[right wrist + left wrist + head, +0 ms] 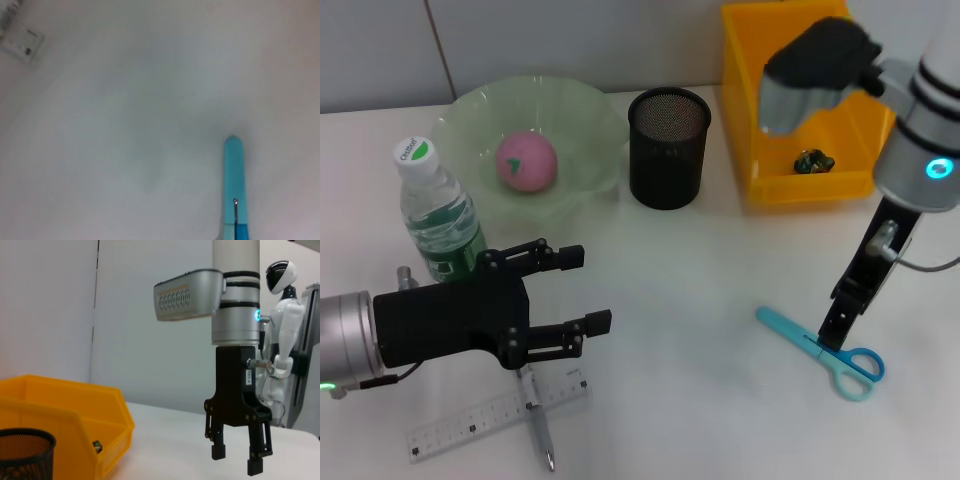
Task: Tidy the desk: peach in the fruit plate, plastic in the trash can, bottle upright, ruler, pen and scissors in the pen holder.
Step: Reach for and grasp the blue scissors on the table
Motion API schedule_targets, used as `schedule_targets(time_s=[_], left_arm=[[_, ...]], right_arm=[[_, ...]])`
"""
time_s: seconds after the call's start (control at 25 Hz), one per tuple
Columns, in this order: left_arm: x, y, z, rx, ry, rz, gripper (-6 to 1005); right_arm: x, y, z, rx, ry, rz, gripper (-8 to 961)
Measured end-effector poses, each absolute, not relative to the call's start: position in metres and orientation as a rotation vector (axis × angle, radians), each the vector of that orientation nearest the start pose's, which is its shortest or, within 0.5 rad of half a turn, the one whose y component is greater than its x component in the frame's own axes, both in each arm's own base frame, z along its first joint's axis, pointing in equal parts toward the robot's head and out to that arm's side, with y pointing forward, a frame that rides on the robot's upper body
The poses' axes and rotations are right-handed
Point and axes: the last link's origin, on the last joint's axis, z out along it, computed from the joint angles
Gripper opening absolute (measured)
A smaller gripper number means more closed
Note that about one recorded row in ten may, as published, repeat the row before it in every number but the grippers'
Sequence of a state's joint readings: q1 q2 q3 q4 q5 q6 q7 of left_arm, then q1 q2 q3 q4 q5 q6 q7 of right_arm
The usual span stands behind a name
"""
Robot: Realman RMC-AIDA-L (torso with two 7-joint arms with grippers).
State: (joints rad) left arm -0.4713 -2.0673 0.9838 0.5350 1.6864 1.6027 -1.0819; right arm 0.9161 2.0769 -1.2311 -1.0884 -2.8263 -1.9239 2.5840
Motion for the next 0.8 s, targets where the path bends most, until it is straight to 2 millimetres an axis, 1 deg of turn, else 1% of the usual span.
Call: schedule_targets(time_s=[0.12,0.16,0.2,0.36,0.68,0.8], left_arm=[[-0.247,0.299,-0.031,-2.809,-0.290,-0.899,805],[-0.248,0.299,-0.031,-2.807,-0.286,-0.894,805],[-0.248,0.299,-0.031,-2.807,-0.286,-0.894,805],[-0.251,0.296,-0.035,-2.809,-0.278,-0.879,805],[-0.254,0.296,-0.040,-2.799,-0.256,-0.855,804],[-0.256,0.296,-0.041,-2.795,-0.261,-0.850,804]], right_arm=[[0.165,0.361,0.005,-2.570,1.081,-1.033,739],[0.167,0.362,-0.001,-2.562,1.050,-1.038,739],[0.167,0.362,-0.001,-2.562,1.050,-1.038,738],[0.171,0.363,-0.013,-2.568,1.017,-1.047,738],[0.171,0.361,-0.025,-2.571,0.985,-1.047,737],[0.176,0.359,-0.029,-2.564,0.995,-1.039,736]])
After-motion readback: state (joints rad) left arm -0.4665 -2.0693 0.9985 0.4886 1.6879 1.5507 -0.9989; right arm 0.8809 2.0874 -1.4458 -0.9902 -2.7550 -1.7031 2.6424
